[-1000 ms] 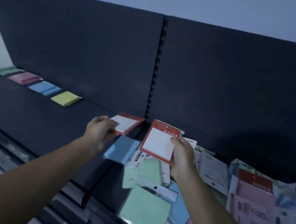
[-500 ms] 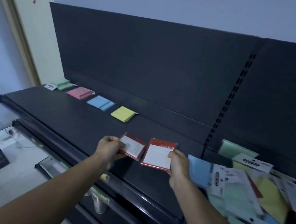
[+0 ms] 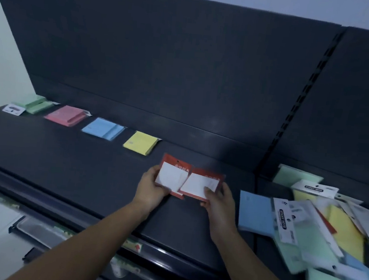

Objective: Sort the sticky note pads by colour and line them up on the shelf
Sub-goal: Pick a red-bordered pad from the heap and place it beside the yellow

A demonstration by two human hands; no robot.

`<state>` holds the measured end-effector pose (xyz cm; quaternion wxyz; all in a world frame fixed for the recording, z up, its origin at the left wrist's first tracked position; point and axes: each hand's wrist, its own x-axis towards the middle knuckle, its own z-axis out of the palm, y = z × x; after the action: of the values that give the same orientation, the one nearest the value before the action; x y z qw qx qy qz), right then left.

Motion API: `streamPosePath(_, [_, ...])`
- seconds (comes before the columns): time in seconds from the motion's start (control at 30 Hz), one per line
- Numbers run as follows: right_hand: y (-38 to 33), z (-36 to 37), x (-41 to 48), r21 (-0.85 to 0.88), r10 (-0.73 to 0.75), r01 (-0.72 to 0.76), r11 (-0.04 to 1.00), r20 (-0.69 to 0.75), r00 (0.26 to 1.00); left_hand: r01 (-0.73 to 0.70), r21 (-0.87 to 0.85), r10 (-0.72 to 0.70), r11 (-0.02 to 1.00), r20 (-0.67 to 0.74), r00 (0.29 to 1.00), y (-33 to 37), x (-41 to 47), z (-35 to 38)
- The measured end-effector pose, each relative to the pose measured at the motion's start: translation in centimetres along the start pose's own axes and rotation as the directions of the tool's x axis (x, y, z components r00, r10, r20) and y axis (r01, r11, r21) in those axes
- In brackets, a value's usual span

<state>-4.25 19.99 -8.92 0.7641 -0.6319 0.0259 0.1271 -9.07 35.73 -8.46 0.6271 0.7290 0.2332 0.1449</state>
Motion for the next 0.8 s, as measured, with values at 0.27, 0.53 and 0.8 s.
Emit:
streamPosePath(0.27, [0.9,2.0,3.8,-0.454,-0.287,0.287,0.844,0.069,0.955,-0.346,0.774,0.343,0.531,0.177,0.923,-2.5,5.5,-1.1])
streamPosePath(0.53, [1.9,3.1,4.8,-0.719,-0.328,0.389,0.575,0.233,0.915,-0.496,0.57,0.401,0.655,0.294,0.868,-2.4,7.0,-0.9])
streamPosePath(0.8, [2.9,3.5,5.6,-0.908,-0.312,0.354,0.223,0.278,0.909,-0.506,0.478,0.422,0.718,0.278,0.863,-2.5,6.7,-0.8])
